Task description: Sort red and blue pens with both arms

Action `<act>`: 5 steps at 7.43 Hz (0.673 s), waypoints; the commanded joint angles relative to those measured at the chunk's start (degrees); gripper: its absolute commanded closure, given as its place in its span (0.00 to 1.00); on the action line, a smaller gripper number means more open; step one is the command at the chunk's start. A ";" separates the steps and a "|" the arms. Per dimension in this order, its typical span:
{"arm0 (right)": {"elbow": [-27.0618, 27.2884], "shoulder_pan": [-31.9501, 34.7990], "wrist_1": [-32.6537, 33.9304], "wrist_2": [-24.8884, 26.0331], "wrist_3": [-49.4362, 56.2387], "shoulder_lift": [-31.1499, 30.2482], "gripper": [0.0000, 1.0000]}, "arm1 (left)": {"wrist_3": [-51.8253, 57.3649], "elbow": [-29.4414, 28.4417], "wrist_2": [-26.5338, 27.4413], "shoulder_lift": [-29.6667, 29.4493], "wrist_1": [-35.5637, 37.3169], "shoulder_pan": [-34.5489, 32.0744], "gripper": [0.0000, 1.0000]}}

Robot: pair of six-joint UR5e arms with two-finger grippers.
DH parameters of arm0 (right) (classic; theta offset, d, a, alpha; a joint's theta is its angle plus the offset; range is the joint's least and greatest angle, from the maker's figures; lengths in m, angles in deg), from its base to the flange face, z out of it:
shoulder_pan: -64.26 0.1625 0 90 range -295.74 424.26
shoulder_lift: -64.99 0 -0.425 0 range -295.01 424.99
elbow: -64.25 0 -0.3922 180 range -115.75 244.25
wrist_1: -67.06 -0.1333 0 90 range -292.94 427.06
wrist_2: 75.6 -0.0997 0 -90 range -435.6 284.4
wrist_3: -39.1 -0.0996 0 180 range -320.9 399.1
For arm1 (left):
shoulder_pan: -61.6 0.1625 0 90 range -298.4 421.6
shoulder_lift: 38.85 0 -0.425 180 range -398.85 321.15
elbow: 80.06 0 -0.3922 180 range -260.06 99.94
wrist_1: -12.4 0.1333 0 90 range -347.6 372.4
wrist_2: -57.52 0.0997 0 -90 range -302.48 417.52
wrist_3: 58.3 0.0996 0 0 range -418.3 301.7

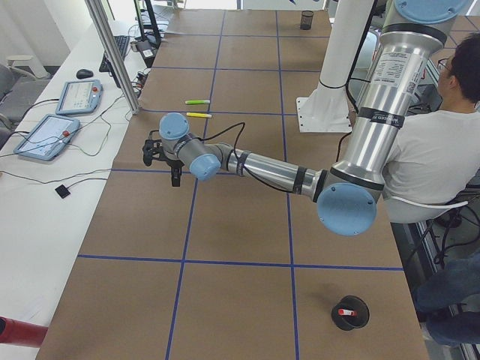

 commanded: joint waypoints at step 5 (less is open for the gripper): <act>-1.13 7.35 1.15 -0.18 8.30 -3.05 1.00 | -0.13 0.74 0.09 0.09 -0.01 0.00 0.02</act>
